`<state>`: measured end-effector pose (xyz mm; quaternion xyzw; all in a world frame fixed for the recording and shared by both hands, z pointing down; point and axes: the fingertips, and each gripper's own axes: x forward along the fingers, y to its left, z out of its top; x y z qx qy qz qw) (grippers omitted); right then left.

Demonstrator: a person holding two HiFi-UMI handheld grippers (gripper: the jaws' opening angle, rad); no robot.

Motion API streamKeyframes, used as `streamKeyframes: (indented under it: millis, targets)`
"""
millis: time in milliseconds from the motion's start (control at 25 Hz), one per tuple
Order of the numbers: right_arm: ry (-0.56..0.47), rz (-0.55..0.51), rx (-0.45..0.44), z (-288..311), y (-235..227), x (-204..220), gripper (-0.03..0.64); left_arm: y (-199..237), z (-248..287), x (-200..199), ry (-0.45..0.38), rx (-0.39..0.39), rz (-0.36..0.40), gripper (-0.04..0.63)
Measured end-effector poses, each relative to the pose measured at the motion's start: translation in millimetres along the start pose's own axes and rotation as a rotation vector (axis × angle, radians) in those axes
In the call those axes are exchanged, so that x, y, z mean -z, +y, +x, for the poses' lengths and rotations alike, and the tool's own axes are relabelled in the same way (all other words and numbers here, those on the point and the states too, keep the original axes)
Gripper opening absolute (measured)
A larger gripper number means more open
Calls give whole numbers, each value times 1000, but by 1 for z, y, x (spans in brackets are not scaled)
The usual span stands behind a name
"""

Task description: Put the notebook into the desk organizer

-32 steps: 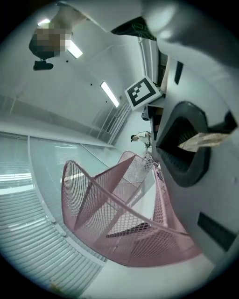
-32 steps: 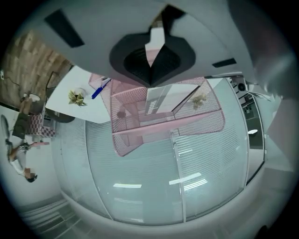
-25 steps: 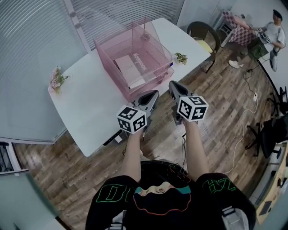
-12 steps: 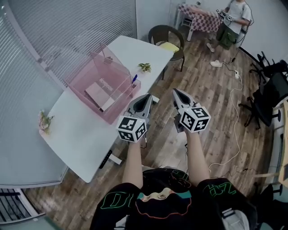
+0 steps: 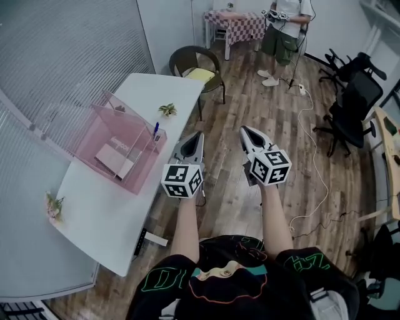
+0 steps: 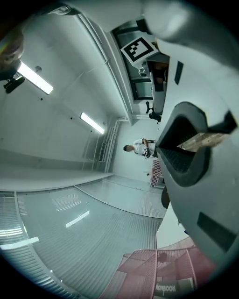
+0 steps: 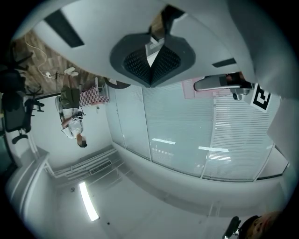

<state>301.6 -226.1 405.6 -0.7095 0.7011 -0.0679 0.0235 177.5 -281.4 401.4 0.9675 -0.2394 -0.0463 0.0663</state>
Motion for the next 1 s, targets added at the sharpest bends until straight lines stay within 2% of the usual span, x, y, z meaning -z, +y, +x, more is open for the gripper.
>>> streamKeyframes:
  millis: [320, 1000]
  targets:
    - [-20, -31, 26, -9, -19, -15, 3, -14, 19, -7, -1, 20, 14, -5]
    - [-43, -98, 13, 2, -15, -19, 3, 5, 18, -5, -19, -17, -3, -5]
